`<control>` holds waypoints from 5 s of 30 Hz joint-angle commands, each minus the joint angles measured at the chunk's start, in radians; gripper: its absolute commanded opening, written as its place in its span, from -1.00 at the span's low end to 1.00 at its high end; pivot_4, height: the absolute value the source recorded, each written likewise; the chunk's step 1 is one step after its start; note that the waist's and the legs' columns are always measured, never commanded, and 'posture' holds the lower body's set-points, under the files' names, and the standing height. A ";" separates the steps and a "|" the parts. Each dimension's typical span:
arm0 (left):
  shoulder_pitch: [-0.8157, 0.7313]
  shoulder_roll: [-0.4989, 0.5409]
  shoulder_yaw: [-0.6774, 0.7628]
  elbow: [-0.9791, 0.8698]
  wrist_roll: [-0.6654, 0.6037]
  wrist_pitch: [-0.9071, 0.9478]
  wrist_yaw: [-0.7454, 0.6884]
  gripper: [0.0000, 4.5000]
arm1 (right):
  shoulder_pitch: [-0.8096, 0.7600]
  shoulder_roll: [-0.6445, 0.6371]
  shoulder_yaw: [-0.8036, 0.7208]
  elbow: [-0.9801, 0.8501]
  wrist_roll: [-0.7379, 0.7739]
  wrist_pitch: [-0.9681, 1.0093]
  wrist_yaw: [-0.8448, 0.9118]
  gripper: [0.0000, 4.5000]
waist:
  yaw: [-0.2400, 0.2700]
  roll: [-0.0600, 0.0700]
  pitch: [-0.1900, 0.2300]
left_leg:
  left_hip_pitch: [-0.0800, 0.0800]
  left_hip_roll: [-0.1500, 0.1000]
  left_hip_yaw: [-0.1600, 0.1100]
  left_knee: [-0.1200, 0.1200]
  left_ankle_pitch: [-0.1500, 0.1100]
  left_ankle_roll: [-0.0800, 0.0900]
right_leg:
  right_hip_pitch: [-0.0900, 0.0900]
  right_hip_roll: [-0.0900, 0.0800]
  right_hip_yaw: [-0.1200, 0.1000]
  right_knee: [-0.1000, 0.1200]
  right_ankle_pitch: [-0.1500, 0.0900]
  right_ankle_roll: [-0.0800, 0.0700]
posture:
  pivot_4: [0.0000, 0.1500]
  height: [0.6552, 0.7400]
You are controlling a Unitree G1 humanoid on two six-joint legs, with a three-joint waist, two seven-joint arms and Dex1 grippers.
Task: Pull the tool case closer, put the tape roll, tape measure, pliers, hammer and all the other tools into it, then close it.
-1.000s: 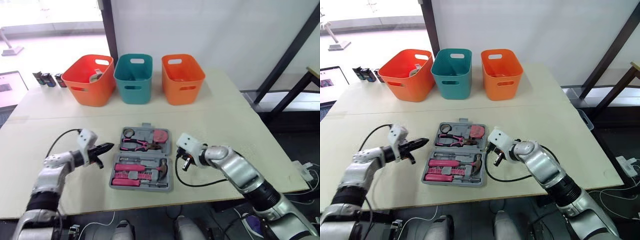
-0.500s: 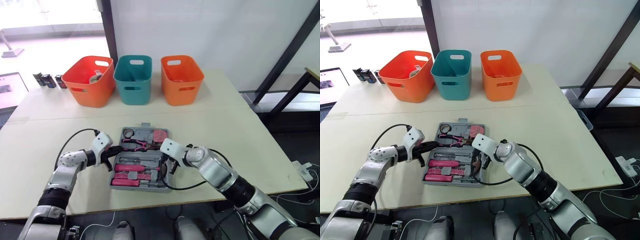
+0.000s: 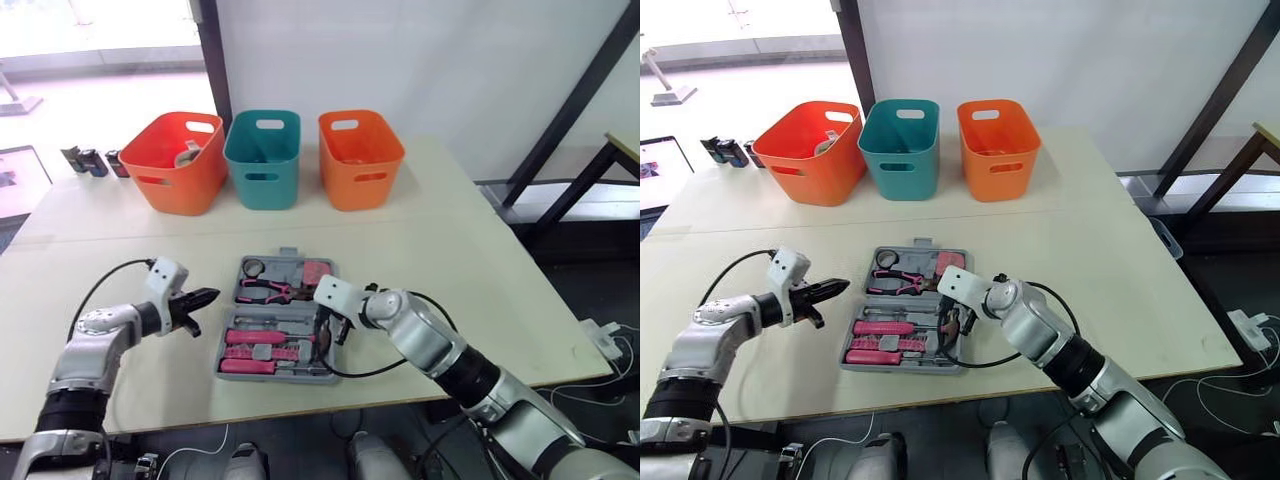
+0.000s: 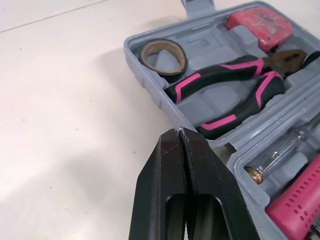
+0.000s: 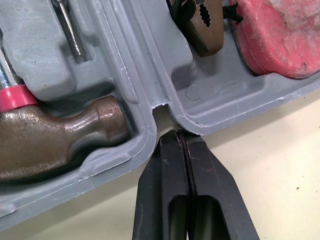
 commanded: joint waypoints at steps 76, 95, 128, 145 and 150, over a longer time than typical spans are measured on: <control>0.321 0.136 0.118 -0.240 -0.080 -0.182 -0.150 -0.97 | 0.107 -0.194 -0.188 -0.280 0.053 0.023 0.161 -1.00 | 0.009 0.000 0.001 | -0.005 -0.001 0.001 -0.001 0.000 0.000 | -0.005 -0.003 0.000 -0.002 -0.003 -0.002 | 1.00 1.00; 0.405 -0.001 -0.085 -0.273 -0.097 -0.338 -0.373 -1.00 | 0.035 0.060 -0.561 -0.142 0.411 0.311 0.064 0.85 | 0.008 0.000 0.001 | -0.005 -0.001 0.002 0.000 0.000 0.000 | -0.004 -0.003 0.000 -0.003 -0.002 -0.004 | 1.00 1.00; 0.340 0.072 -0.232 0.058 0.098 -0.608 -0.343 -1.00 | -0.352 0.311 -0.845 0.998 0.565 0.022 0.029 0.98 | -0.029 0.011 -0.003 | 0.013 -0.001 0.002 -0.002 0.000 0.000 | 0.014 -0.003 0.000 -0.005 -0.002 -0.004 | 1.00 1.00; 0.321 0.077 -0.236 0.101 0.109 -0.639 -0.340 -1.00 | -0.360 0.357 -0.871 0.974 0.605 -0.026 0.229 0.98 | -0.050 0.015 -0.001 | 0.013 -0.001 0.002 -0.004 0.000 0.000 | 0.012 -0.002 0.001 -0.004 -0.003 -0.003 | 1.00 1.00; 0.317 0.078 -0.231 0.099 0.105 -0.636 -0.338 -1.00 | -0.337 0.325 -0.800 0.886 0.585 -0.027 0.303 0.98 | -0.048 0.015 -0.001 | 0.013 -0.001 0.002 -0.004 0.000 0.000 | 0.012 -0.002 0.001 -0.004 -0.003 -0.003 | 1.00 1.00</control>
